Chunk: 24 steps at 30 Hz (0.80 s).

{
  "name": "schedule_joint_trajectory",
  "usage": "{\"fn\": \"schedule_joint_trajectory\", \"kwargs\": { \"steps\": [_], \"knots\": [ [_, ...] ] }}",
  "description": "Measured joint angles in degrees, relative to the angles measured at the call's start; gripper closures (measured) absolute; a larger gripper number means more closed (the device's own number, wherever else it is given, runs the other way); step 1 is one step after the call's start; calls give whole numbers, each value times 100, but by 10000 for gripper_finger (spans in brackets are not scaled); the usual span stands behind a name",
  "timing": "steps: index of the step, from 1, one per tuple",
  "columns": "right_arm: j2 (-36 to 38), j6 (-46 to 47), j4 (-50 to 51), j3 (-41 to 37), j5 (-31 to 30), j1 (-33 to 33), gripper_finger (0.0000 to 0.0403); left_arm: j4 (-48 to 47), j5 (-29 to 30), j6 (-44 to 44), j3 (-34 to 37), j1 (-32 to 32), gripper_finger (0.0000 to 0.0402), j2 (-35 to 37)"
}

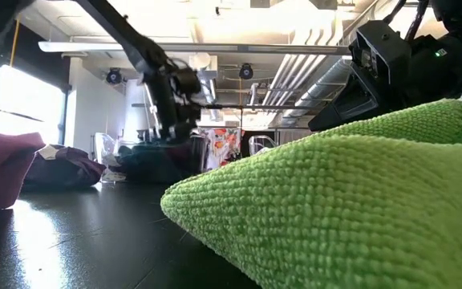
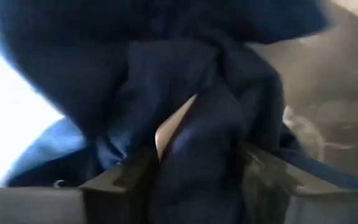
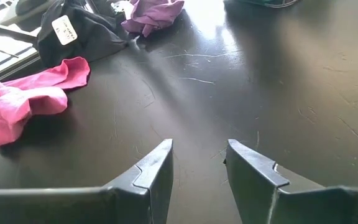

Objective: Sort towels by color in basket
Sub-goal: Put the dark blue microfiber towel into the left transparent bin, then put the light blue microfiber towel into the right transparent bin

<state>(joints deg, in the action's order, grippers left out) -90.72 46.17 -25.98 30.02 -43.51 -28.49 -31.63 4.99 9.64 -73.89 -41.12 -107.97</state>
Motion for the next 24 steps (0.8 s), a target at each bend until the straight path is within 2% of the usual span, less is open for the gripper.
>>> {"fn": "schedule_joint_trajectory", "kwargs": {
  "steps": [4,8,11,18,22,24],
  "knots": [
    [0,-8,2,0,0,0,265,33,-10,93,-22,-1,254,-223],
    [0,-2,3,0,-2,0,265,-92,-76,135,-8,3,264,-7],
    [0,-1,4,0,-2,0,265,-138,-302,159,-8,4,252,335],
    [0,0,4,0,-7,0,265,-719,-275,83,-8,0,200,1337],
    [0,-10,4,0,-13,-4,265,-1257,-231,-330,66,116,191,2022],
    [0,-10,4,0,-17,-15,265,-1107,-227,-401,368,271,191,2428]
  ]
}}
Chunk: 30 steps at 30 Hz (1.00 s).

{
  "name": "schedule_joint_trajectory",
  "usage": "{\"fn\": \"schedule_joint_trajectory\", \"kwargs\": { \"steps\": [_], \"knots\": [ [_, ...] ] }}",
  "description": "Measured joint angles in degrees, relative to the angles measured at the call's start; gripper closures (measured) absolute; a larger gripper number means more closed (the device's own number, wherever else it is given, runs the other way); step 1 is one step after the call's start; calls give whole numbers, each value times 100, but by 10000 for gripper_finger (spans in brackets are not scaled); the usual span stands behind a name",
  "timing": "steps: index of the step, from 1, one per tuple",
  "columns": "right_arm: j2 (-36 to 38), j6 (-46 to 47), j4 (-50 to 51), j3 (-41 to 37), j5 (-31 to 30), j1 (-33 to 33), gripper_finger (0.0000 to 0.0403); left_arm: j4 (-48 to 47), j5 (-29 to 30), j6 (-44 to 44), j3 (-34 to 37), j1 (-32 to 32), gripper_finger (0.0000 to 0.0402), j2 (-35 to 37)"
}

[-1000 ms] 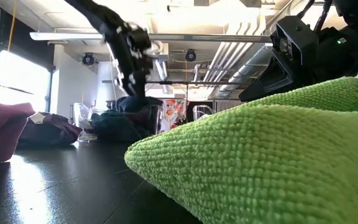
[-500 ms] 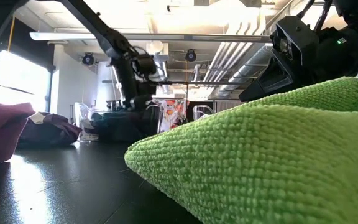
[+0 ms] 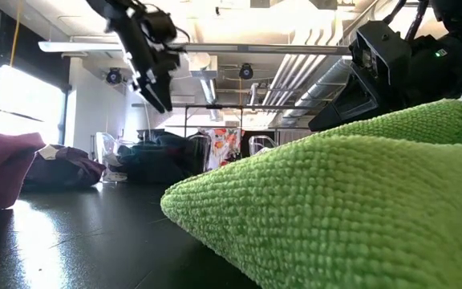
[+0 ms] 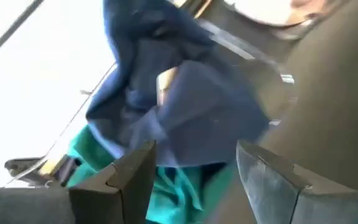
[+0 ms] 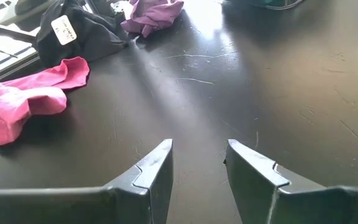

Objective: Sort towels by color in basket
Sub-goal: Put the light blue microfiber towel into the right transparent bin

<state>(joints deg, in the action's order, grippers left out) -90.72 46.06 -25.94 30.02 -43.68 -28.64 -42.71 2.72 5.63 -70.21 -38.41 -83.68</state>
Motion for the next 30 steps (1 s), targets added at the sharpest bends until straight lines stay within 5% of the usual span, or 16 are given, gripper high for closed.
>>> {"fn": "schedule_joint_trajectory", "kwargs": {
  "steps": [8,17,21,25,30],
  "knots": [
    [0,-504,-177,-4,-325,-171,265,2156,-59,-668,2053,1278,207,1619],
    [0,-2334,-2297,-4,1154,-288,265,3619,199,-811,3503,3232,215,2560],
    [-2,-2836,-2449,248,1178,-210,265,3950,573,-851,3694,3992,215,2590],
    [113,-3473,-648,1119,1052,-171,262,3968,599,-793,3696,4461,216,2594],
    [221,-2690,3900,2945,409,-107,231,3895,784,-854,3693,4785,216,2657]
  ]
}}
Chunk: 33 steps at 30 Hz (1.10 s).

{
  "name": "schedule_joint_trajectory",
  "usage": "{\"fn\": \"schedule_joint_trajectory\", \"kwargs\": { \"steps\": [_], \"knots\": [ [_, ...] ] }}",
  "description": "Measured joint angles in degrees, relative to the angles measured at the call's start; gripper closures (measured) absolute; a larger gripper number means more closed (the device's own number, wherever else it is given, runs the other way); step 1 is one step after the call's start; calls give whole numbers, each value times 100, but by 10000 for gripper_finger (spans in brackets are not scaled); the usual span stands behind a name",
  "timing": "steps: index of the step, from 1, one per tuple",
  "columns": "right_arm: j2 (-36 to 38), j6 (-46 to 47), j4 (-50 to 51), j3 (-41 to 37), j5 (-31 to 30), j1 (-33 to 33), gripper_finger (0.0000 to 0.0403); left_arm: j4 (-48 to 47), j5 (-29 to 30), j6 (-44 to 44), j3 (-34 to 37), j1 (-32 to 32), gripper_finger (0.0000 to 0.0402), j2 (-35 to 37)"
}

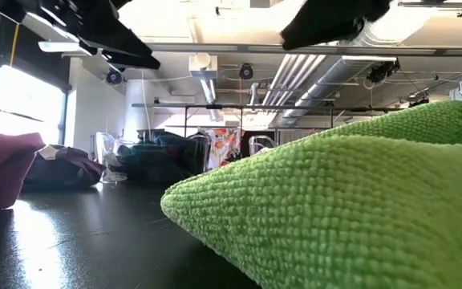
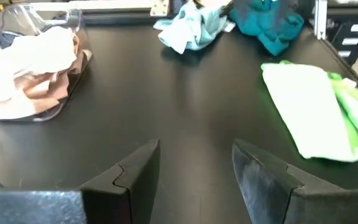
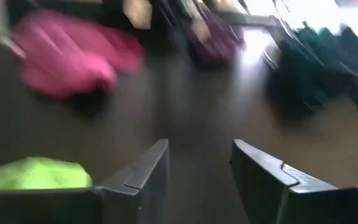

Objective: Sort towels by color in basket
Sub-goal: Put the light blue microfiber towel into the right transparent bin

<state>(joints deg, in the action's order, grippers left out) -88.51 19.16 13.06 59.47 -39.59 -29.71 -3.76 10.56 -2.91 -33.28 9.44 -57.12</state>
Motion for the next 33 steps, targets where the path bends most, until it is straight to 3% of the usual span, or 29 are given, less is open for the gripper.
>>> {"fn": "schedule_joint_trajectory", "kwargs": {
  "steps": [5,11,18,25,33],
  "knots": [
    [7,1649,3537,1615,405,138,180,-254,248,-39,0,205,216,7],
    [7,2746,5499,2145,1709,159,138,-803,815,-306,0,442,216,6],
    [7,3680,6247,1387,2266,-75,135,-1567,1764,-637,0,743,216,7],
    [55,3953,6486,195,3105,188,137,-1596,1857,-600,0,880,216,6],
    [76,3619,5690,-1003,3561,641,167,-1577,1861,-602,0,902,216,6]
  ]
}}
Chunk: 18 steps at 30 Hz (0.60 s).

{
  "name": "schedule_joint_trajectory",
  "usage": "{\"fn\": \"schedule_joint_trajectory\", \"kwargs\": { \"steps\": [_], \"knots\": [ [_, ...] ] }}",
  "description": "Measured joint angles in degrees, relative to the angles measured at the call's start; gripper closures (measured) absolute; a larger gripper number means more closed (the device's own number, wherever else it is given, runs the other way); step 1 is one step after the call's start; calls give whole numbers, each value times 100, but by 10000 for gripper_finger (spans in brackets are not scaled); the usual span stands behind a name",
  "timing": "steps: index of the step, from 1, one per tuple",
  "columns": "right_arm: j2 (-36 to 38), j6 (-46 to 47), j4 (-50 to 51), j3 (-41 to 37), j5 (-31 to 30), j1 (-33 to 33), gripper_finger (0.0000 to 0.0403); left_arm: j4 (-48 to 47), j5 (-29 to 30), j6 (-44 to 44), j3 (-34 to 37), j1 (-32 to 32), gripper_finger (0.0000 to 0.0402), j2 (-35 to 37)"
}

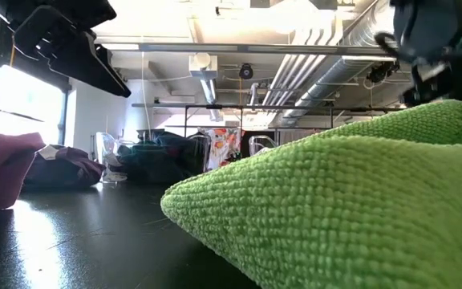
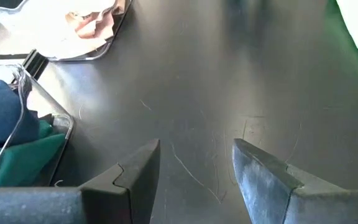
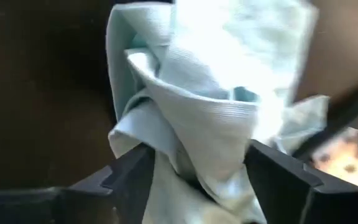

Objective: Sort towels by color in basket
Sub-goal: Put the light blue microfiber towel into the right transparent bin

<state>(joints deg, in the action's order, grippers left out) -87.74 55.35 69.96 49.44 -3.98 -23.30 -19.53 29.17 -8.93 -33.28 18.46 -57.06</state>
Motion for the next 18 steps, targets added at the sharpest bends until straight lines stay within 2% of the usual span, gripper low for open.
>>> {"fn": "schedule_joint_trajectory", "kwargs": {
  "steps": [4,10,14,18],
  "knots": [
    [0,-228,-978,-557,209,188,209,13,-2,0,0,-1,216,0],
    [44,-274,-1962,-991,90,421,313,15,0,2,0,-2,216,0],
    [-10,-318,-2172,-612,-652,456,381,46,2,2,0,-2,216,-2],
    [0,-656,-2229,172,-1456,456,381,111,0,3,0,-2,216,-2]
  ]
}}
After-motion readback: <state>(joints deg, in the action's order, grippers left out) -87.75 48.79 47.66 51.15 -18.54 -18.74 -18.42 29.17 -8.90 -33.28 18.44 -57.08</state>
